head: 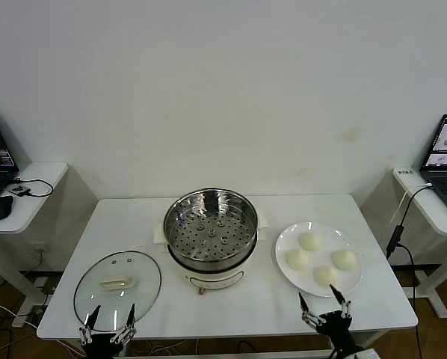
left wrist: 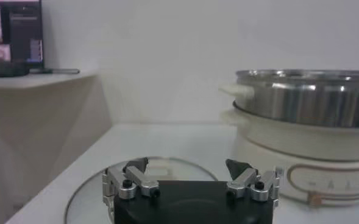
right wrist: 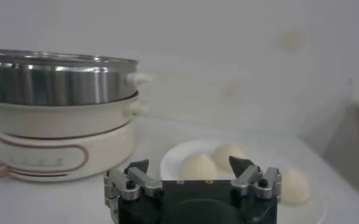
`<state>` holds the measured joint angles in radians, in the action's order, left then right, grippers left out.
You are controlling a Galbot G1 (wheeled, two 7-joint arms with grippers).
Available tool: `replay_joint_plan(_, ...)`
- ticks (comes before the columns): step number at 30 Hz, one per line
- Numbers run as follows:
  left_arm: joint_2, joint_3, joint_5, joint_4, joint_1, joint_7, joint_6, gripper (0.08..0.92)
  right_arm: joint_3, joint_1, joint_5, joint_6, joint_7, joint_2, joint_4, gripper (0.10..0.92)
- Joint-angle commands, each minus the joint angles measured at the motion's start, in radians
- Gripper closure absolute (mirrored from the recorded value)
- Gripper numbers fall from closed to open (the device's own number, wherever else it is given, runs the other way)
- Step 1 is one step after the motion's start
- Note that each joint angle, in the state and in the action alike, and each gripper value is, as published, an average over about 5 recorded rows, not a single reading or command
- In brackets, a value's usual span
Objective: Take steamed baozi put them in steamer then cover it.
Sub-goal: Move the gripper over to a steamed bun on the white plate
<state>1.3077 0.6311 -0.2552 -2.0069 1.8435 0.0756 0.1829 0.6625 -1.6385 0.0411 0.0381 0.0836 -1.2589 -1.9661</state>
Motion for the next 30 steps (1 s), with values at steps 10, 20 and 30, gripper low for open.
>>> replay_joint_plan(10,-0.045,0.026,0.016,0.020,-0.111,-0.018,-0.024,0.177,0.023,0.340,0.346,-0.116,0.092,0.341,0.120,0.203)
replay_joint_plan(20,-0.050,0.060,0.019,0.023,-0.131,-0.027,-0.020,0.177,-0.363,0.803,0.357,-0.208,0.556,0.632,0.359,0.203)
replay_joint_plan(30,-0.050,0.083,0.017,0.025,-0.138,-0.033,-0.017,0.177,-0.968,1.365,0.255,-0.163,0.853,0.691,0.626,0.203)
